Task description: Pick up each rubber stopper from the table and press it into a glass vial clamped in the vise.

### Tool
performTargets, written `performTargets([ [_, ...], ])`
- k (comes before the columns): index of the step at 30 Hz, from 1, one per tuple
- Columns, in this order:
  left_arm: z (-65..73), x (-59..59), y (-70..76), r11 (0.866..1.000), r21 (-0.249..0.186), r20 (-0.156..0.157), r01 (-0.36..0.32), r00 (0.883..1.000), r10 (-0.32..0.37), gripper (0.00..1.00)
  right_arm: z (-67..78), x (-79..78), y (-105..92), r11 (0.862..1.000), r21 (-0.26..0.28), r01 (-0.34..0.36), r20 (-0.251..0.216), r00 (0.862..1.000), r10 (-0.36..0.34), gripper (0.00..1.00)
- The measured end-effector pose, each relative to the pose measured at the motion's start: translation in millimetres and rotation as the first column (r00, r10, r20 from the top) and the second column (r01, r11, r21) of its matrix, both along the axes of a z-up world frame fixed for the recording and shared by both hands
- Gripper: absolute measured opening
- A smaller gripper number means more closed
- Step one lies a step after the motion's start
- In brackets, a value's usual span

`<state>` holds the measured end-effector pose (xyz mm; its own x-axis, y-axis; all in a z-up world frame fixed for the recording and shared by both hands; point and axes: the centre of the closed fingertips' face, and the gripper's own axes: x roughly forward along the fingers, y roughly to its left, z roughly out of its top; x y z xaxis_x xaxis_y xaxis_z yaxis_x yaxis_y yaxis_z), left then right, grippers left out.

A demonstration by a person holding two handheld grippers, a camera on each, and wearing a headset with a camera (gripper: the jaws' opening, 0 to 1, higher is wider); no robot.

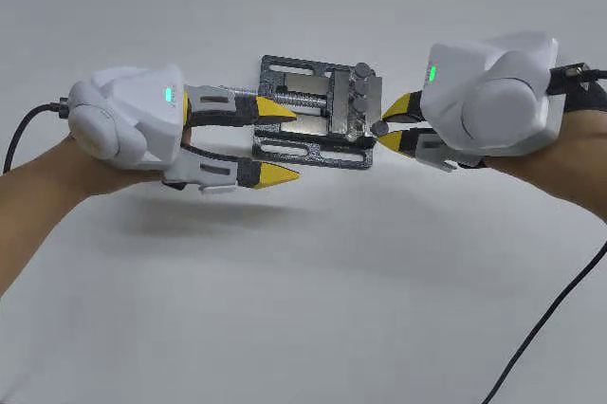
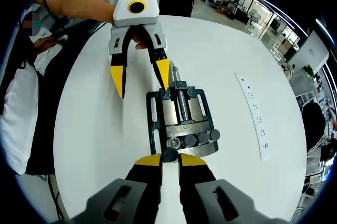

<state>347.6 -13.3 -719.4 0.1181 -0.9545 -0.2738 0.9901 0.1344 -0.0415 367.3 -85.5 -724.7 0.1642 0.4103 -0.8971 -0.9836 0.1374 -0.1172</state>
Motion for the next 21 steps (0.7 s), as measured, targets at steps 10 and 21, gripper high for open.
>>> performTargets([
  [10, 6.0, 6.5, 2.5, 1.0, 0.015, 0.012, 0.013, 1.0, -0.013, 0.43, -7.8, 3.4, 5.1, 0.999, -0.034, -0.013, -0.026, 1.0, 0.013, 0.11],
  [21, 4.2, 4.1, 4.9, 1.0, 0.026, 0.018, 0.017, 1.0, -0.017, 0.43, -11.9, 6.0, 10.1, 0.998, -0.064, -0.03, -0.043, 0.999, 0.027, 0.11],
])
